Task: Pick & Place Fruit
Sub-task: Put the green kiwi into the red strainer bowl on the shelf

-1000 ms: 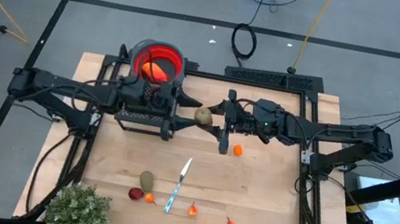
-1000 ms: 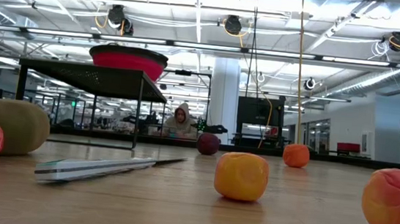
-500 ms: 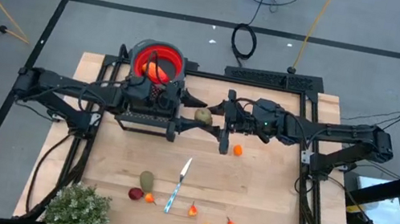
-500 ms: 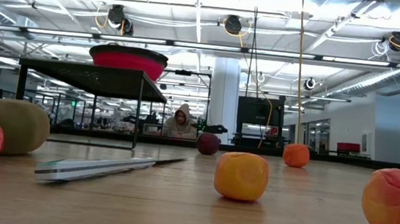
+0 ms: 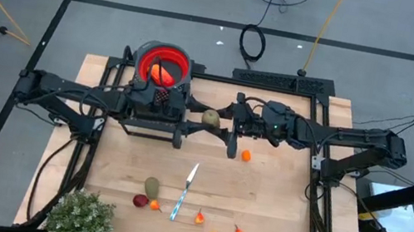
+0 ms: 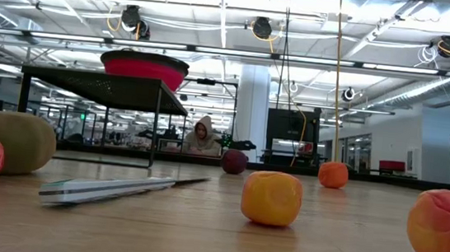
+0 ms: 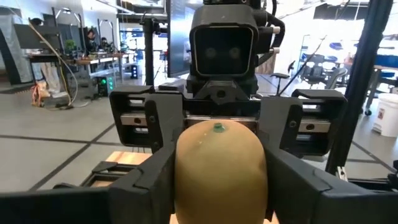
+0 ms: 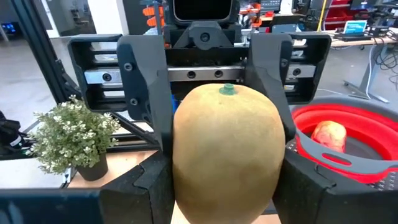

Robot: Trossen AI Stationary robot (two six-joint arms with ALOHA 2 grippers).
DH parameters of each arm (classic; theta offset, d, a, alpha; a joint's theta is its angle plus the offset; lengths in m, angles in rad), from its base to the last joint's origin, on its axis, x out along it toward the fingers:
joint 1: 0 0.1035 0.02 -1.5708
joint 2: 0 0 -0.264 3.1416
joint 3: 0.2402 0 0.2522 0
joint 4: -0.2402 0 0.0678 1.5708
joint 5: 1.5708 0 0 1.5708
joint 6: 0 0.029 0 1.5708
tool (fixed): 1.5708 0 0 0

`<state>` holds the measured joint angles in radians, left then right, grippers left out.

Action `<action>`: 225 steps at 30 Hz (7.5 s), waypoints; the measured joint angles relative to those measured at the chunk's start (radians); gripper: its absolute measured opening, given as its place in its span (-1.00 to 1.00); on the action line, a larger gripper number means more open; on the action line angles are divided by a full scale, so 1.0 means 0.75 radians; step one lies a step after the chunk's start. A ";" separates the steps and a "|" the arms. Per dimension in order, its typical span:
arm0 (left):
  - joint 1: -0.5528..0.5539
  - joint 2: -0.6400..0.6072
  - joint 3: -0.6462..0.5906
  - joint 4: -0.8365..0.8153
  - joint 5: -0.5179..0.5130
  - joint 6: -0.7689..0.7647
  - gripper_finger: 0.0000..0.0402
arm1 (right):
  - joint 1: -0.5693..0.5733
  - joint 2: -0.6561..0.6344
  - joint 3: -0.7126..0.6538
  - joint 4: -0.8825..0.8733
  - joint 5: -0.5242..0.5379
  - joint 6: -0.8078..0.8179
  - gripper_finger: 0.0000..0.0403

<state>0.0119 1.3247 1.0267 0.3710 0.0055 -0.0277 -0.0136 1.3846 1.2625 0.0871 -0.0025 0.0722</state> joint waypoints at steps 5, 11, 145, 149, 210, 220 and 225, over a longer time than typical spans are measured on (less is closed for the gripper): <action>0.000 0.000 0.000 0.000 0.004 0.001 -0.11 | 0.000 0.000 0.000 0.005 0.000 0.017 -0.01; -0.001 0.000 0.000 0.000 0.006 0.010 -0.09 | 0.001 0.000 0.000 -0.002 0.001 0.007 0.01; 0.420 -0.263 -0.001 -0.393 0.086 -0.844 -0.08 | -0.093 -1.462 -1.318 -0.142 0.002 0.094 -1.00; 0.470 -0.263 -0.001 -0.507 -0.038 -0.883 -0.08 | -0.093 -1.462 -1.318 -0.142 0.002 0.087 -1.00; 0.961 0.183 0.511 -1.456 0.042 0.511 -0.08 | -0.093 -1.462 -1.318 -0.153 0.008 0.098 -1.00; 0.961 0.212 0.511 -1.485 0.075 0.410 -0.08 | -0.093 -1.461 -1.318 -0.152 0.008 0.098 -1.00; 0.970 0.214 0.511 -1.510 0.107 0.313 -0.08 | -0.093 -1.461 -1.318 -0.152 0.008 0.098 -1.00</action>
<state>0.7395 1.4855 1.4101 -0.7615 0.0856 0.2073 -0.0837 0.2885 0.2737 -0.0273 0.0032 0.1455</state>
